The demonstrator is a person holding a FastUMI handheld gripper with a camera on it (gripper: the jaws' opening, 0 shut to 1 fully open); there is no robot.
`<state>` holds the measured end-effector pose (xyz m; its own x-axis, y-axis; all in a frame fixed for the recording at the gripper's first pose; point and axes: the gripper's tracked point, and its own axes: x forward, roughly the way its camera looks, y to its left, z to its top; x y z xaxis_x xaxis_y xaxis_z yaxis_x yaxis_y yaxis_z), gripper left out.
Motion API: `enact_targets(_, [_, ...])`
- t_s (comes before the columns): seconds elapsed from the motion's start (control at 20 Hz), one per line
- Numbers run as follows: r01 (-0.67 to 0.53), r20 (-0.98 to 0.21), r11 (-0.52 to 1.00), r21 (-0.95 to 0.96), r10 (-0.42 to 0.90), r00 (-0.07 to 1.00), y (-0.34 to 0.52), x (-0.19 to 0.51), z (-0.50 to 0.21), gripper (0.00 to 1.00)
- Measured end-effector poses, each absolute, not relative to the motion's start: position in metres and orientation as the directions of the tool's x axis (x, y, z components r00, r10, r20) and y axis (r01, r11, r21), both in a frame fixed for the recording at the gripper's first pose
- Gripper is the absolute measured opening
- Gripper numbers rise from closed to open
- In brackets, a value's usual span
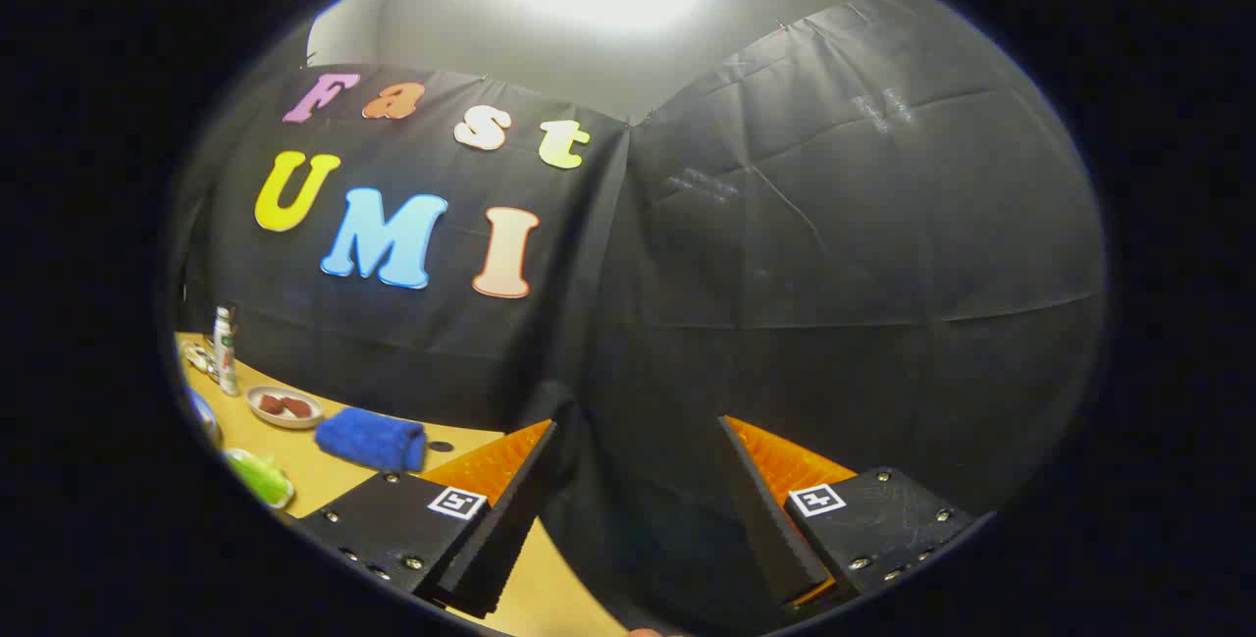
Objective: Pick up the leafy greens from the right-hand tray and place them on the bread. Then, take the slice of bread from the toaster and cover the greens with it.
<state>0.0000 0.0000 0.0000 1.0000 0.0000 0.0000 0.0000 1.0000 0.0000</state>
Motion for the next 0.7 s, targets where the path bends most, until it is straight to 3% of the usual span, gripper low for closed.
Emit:
enact_targets(0.4, [-0.299,0.047,0.952,0.073,0.296,0.954,0.185,-0.069,0.054,0.96])
enact_targets(0.7, [-0.487,0.037,0.867,0.106,0.486,0.873,0.299,-0.076,0.054,0.97])
